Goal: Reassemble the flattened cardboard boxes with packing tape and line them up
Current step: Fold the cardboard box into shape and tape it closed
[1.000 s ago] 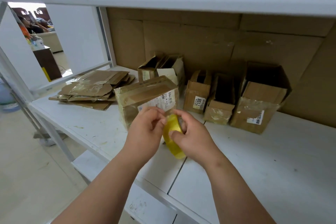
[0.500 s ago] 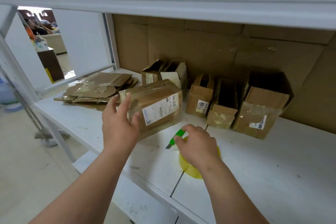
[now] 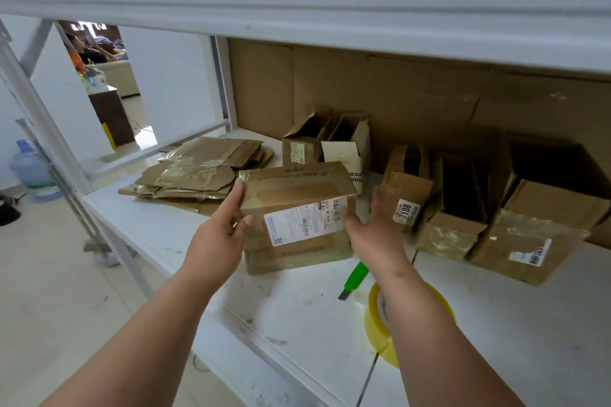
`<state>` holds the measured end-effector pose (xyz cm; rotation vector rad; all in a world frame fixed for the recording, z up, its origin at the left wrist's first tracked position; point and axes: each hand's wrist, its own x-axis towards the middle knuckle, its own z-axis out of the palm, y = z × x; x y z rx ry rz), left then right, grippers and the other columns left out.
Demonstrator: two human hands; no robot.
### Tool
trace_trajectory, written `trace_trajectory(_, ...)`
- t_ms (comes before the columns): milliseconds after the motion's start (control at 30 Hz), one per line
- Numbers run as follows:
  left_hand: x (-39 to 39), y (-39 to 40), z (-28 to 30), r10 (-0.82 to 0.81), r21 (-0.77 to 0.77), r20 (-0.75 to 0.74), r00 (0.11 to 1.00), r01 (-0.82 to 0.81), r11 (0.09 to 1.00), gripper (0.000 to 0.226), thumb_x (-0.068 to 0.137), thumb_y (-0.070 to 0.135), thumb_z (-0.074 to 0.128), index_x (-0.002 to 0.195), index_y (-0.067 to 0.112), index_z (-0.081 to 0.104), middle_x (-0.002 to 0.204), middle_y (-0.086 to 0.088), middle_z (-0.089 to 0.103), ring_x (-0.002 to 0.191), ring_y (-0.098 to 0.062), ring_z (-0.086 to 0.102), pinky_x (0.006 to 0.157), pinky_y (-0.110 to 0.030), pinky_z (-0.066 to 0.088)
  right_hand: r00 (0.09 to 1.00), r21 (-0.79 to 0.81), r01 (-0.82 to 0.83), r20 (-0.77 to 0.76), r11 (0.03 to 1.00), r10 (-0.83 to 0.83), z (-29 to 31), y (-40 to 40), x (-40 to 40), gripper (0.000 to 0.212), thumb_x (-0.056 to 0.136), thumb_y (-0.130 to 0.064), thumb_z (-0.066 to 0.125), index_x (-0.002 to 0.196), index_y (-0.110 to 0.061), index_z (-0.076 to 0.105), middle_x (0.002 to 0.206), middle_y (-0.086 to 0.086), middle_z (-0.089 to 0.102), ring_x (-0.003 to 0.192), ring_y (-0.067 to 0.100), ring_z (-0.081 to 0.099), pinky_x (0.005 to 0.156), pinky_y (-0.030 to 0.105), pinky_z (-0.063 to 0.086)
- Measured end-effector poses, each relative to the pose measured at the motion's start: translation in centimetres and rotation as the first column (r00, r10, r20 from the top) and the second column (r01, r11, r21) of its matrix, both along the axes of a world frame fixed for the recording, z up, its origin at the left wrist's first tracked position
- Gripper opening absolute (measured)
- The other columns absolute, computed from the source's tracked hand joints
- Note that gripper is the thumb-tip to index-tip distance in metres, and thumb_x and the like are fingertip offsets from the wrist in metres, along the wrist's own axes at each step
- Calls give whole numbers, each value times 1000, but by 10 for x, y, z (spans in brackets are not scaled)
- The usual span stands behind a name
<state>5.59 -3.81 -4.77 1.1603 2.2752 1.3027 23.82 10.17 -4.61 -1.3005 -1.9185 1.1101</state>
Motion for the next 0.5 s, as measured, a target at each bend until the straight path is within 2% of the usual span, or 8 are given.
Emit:
trace_trajectory(67, -5, 3, -6, -36, 40, 93, 995, 33, 999, 68, 104, 35, 44, 154, 46, 0, 146, 8, 49, 133, -20, 46, 107, -38, 38, 1000, 28, -15, 0, 999, 15, -5, 3, -11, 45, 99, -49, 46, 141, -31, 44, 136, -8, 58, 125, 21, 56, 102, 37, 47)
trace_trajectory(133, -2, 7, -12, -66, 117, 221, 973, 41, 992, 77, 98, 48, 45, 154, 42, -7, 156, 11, 33, 143, -18, 34, 116, -43, 32, 999, 107, 33, 31, 994, -36, -8, 2, -17, 35, 100, -51, 43, 123, -29, 57, 119, -6, 66, 110, 21, 62, 89, 33, 50)
trace_trajectory(233, 3, 13, -18, -20, 177, 232, 973, -22, 984, 75, 97, 50, 45, 158, 35, 5, 151, 25, 24, 144, -16, 31, 116, -45, 33, 994, 158, 103, 11, 982, -106, -14, -1, -20, 36, 99, -53, 43, 118, -29, 63, 113, -6, 70, 103, 19, 64, 84, 32, 51)
trace_trajectory(300, 2, 15, -21, 43, 184, 215, 976, -83, 979, 62, 100, 44, 45, 156, 34, 20, 152, 18, 36, 139, -19, 40, 112, -46, 39, 993, 151, 121, -28, 981, -119, -18, -3, -21, 38, 98, -55, 44, 119, -31, 65, 109, -8, 72, 101, 17, 65, 86, 34, 52)
trace_trajectory(367, -1, 17, -25, 58, 194, 266, 962, -112, 975, 56, 99, 46, 48, 152, 33, 33, 145, 7, 52, 133, -21, 47, 107, -45, 43, 990, 117, 128, -77, 985, -119, -21, -4, -21, 39, 97, -56, 44, 120, -33, 65, 106, -10, 72, 100, 14, 65, 87, 34, 53)
trace_trajectory(400, -3, 17, -26, 52, 195, 275, 960, -109, 975, 56, 97, 50, 49, 150, 34, 37, 148, 6, 49, 136, -19, 45, 108, -43, 42, 988, 91, 124, -104, 988, -114, -23, -5, -21, 38, 97, -54, 45, 122, -33, 65, 106, -11, 72, 100, 12, 65, 88, 33, 53)
trace_trajectory(467, -4, 15, -24, 21, 197, 283, 959, -80, 977, 55, 98, 50, 49, 149, 36, 37, 159, 14, 29, 140, -10, 33, 110, -37, 36, 983, 34, 116, -145, 993, -110, -27, -8, -21, 36, 99, -49, 46, 126, -33, 64, 110, -12, 71, 101, 9, 65, 90, 31, 53)
trace_trajectory(500, -3, 15, -22, 6, 197, 327, 945, -74, 978, 52, 100, 46, 48, 149, 34, 38, 158, 14, 30, 138, -10, 36, 108, -35, 37, 981, 11, 114, -161, 993, -111, -28, -9, -22, 36, 99, -47, 46, 128, -33, 63, 112, -12, 71, 101, 9, 65, 91, 31, 54)
